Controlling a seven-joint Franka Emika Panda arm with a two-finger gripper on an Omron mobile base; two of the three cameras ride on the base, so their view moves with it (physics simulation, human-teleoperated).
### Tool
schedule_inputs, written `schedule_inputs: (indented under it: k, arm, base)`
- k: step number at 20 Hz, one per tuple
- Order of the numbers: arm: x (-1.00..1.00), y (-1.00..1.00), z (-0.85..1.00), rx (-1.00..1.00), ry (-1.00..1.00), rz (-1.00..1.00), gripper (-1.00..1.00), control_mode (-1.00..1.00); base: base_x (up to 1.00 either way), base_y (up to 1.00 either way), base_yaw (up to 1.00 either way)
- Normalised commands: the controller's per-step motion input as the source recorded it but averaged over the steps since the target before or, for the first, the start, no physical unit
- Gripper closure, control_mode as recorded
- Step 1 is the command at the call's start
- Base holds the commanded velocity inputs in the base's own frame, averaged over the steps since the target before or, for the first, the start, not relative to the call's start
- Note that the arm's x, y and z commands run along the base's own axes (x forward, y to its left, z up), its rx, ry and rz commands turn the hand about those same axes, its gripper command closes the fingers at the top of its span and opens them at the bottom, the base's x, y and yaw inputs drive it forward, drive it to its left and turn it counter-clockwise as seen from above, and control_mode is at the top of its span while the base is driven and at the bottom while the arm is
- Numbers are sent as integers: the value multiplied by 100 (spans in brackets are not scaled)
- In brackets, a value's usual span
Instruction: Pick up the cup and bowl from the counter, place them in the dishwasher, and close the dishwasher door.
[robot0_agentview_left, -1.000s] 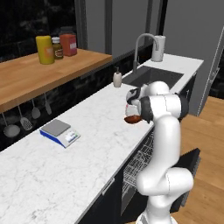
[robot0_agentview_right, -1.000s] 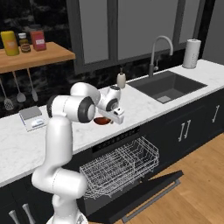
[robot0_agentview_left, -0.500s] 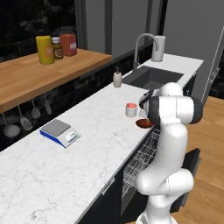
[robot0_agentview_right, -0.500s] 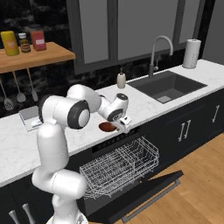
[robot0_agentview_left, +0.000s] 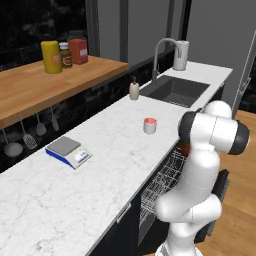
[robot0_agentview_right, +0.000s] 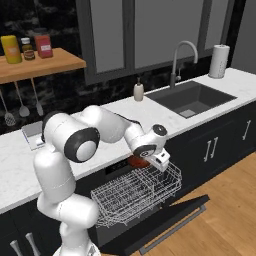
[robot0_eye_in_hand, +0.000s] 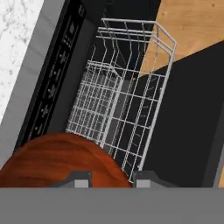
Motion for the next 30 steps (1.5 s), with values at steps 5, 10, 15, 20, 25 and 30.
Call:
schedule_inputs:
  k: [5, 10, 15, 20, 25, 30]
  arm:
    - [-1, -72, -62, 15, 0, 0, 100, -100]
    - [8, -46, -79, 22, -4, 0, 100, -100]
    - [28, -4, -54, 15, -13, 2, 100, -100]
    - [49, 0, -41, 7, -11, 4, 100, -100]
    - [49, 10, -32, 1, -9, 1, 100, -100]
    - [38, 13, -16, 0, -10, 0, 100, -100]
  base:
    - [0, 0, 0]
    - [0, 0, 0]
    - [0, 0, 0]
    - [0, 0, 0]
    - [0, 0, 0]
    - [0, 0, 0]
